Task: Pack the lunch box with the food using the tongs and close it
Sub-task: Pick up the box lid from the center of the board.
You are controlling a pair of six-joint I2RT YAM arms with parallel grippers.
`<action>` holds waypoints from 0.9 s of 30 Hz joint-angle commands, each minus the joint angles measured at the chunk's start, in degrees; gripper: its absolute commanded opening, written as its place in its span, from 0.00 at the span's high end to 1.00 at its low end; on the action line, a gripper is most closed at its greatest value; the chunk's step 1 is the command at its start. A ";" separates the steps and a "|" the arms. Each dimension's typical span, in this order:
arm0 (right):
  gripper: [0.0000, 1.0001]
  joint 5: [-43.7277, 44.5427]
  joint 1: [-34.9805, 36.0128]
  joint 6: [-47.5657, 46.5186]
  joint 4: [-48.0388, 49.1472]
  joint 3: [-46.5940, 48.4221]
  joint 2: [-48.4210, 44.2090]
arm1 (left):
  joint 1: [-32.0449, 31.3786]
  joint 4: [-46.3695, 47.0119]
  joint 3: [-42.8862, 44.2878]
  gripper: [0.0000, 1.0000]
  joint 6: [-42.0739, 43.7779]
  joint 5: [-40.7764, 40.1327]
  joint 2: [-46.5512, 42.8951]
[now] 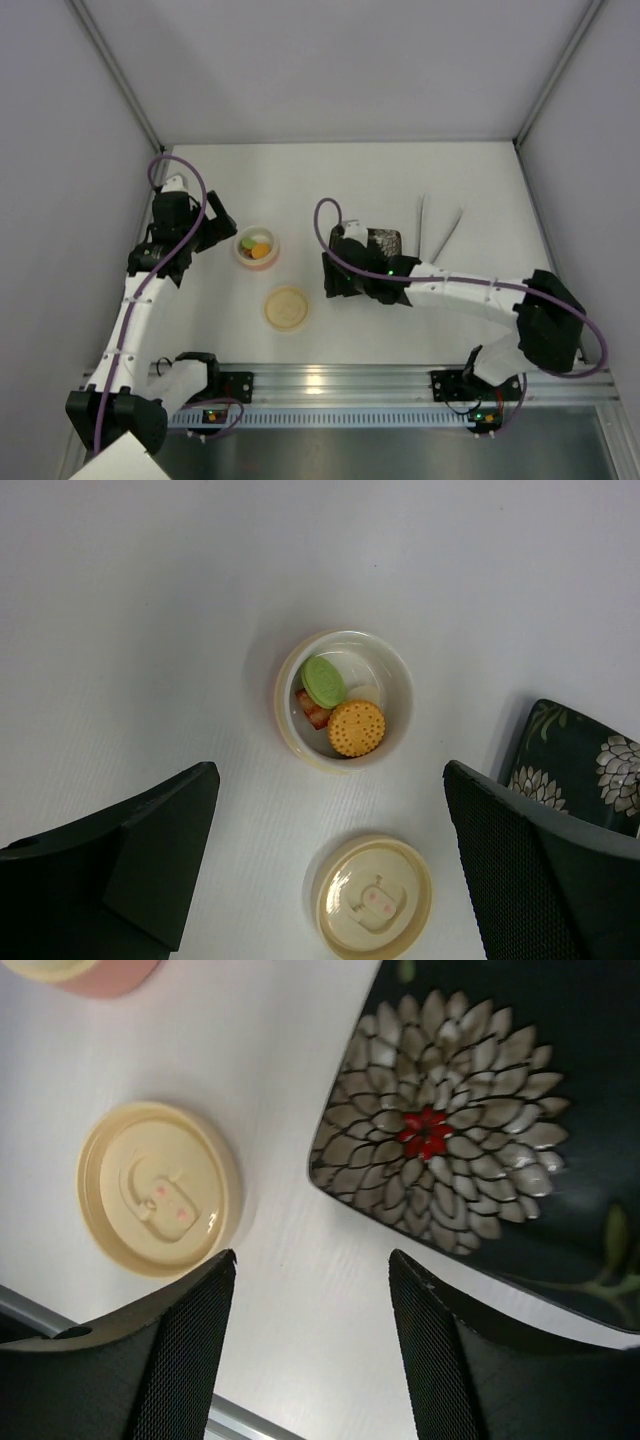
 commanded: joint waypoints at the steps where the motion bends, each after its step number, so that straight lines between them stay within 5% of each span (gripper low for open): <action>1: 0.39 3.62 5.83 2.81 1.91 5.91 7.95 | 0.34 2.18 -0.37 0.01 0.75 0.18 -0.52; 9: 0.49 1.95 9.54 3.43 3.32 13.05 21.15 | 0.26 2.09 -0.37 0.01 0.75 0.00 -0.52; 27: 0.56 -0.25 10.77 3.87 5.17 15.24 26.78 | 0.26 2.09 -0.37 0.01 0.75 0.00 -0.60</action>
